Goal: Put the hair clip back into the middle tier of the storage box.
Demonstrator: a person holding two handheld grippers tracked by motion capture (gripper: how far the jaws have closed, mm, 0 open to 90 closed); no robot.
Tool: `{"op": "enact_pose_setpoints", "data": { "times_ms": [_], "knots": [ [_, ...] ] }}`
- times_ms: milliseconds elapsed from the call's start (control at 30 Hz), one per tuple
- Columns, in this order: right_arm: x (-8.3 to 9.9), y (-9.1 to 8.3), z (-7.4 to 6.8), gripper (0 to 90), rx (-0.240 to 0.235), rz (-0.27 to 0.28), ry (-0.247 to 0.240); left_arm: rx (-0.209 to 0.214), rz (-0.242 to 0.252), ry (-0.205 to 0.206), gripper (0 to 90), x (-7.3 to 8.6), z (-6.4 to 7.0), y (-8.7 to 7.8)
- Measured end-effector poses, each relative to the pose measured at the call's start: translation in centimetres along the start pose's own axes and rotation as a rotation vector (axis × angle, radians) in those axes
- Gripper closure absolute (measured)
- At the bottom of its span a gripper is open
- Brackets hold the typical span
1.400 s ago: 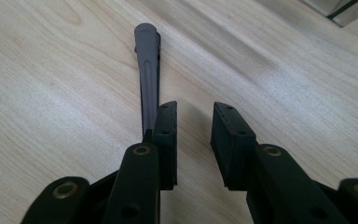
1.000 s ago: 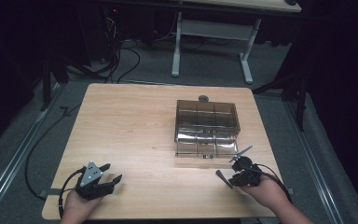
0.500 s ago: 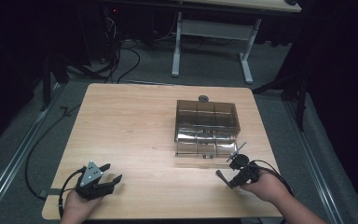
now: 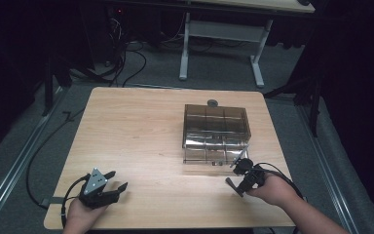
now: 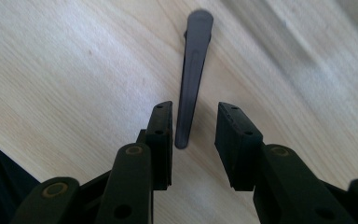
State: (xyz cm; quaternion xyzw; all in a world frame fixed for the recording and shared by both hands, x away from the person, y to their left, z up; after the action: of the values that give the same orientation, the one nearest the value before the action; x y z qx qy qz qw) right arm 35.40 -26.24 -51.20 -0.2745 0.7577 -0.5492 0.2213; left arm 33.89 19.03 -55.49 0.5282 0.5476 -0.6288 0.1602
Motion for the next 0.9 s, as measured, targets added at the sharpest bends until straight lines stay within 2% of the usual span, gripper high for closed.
{"op": "enact_pose_setpoints", "data": {
  "times_ms": [333, 567, 900],
  "knots": [
    [-1.6, 0.8, 0.1, 68.4, 0.0, -0.019, 0.008, 0.0, 0.006, 0.004, 36.1, 0.0, 0.0, 0.0],
    [-2.3, 1.1, 0.4, 75.3, 0.005, -0.025, 0.021, 0.003, 0.006, 0.002, 36.1, 0.0, 0.0, 0.0],
    [-2.9, 1.4, 0.2, 80.8, 0.021, -0.041, 0.009, 0.007, 0.004, 0.003, 36.1, 0.0, 0.0, 0.0]
  ]
}}
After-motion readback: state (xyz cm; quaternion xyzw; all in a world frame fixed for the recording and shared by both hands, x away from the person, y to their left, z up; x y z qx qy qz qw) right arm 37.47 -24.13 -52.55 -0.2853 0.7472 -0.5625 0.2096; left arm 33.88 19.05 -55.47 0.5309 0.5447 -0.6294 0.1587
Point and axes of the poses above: each handheld gripper's, and its own axes: y roughly forward along the jaws, x roughly out of its underside, z roughly to its right, the point moved 4 cm from there along y, roughly forward along the jaws, and after that the axes turned 15 degrees about -x, right-handed, at the moved point
